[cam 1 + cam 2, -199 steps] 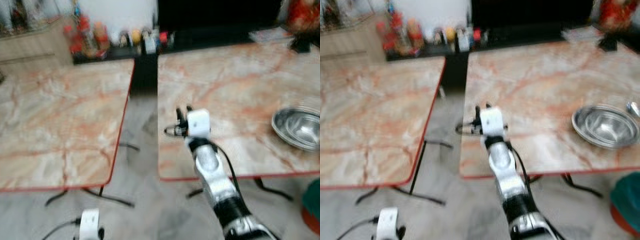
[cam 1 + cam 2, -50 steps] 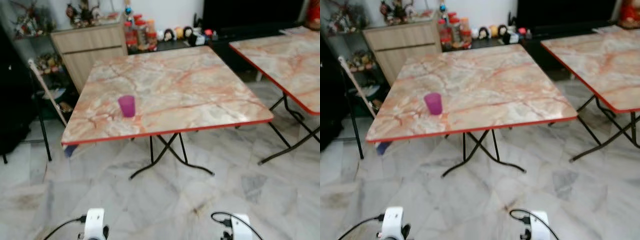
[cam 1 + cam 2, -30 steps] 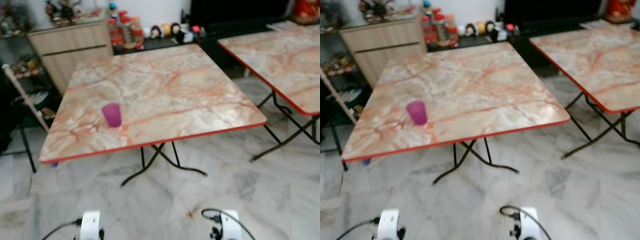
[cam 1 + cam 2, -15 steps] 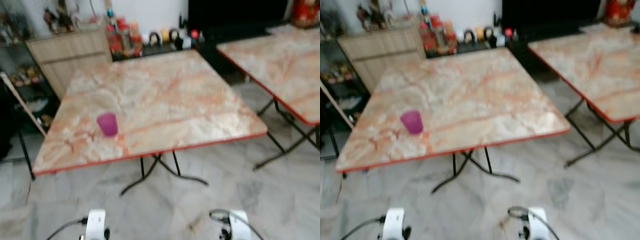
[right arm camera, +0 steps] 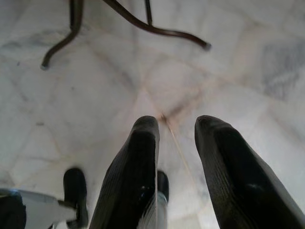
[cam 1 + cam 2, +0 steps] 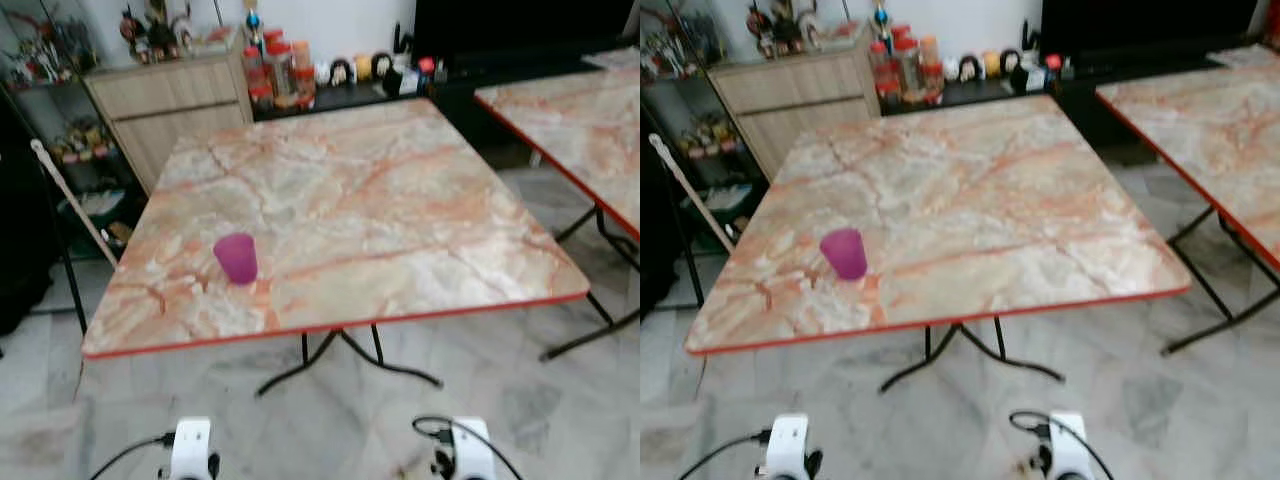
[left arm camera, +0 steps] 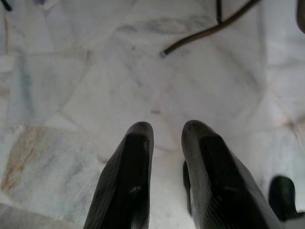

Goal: Setting the table

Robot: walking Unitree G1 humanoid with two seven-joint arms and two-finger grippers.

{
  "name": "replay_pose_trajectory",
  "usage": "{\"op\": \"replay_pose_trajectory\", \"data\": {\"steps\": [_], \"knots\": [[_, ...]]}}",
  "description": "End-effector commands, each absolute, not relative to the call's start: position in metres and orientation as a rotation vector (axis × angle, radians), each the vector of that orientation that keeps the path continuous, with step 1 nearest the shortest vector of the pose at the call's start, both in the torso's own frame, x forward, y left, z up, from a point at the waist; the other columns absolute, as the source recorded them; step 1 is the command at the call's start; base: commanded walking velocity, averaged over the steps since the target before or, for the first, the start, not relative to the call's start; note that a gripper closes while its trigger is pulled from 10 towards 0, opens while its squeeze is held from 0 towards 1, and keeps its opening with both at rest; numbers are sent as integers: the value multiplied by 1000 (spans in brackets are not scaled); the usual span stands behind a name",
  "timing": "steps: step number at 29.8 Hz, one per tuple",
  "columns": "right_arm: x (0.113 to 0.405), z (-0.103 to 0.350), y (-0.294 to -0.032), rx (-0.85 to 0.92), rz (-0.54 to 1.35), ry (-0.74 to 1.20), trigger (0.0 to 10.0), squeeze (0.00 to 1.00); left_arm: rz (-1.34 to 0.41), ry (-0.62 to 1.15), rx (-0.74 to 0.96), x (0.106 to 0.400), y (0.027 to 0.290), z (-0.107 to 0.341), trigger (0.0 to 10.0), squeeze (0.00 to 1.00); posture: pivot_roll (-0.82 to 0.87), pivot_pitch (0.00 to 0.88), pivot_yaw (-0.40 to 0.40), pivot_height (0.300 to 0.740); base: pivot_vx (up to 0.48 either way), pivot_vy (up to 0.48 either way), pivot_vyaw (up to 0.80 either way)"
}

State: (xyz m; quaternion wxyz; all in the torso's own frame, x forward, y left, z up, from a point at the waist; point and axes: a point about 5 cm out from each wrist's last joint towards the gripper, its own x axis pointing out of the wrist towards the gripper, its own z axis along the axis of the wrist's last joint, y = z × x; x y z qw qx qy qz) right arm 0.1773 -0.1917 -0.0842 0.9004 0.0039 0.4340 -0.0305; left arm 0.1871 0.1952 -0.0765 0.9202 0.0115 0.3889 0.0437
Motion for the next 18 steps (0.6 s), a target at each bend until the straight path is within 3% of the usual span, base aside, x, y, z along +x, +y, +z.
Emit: {"op": "replay_pose_trajectory", "data": {"steps": [1,11,12,13,18], "knots": [[179,-85,-180,19,-41,896,10000,0,115,811,51,184,208,-76,10000,0,-5,0,82,740,251,0,0],[182,-84,-179,16,-38,892,10000,0,86,919,107,175,206,-83,10000,0,-3,0,81,740,25,0,0],[182,-84,-179,11,-32,897,10000,0,135,886,51,178,209,-81,10000,804,3,0,78,740,0,0,0],[182,-84,-179,10,-31,899,10000,0,149,877,35,179,210,-80,10000,1000,3,0,78,740,0,0,0],[180,-85,-177,-6,-16,913,10000,0,232,745,28,194,225,-66,10000,1000,5,0,77,740,0,0,0]]}}
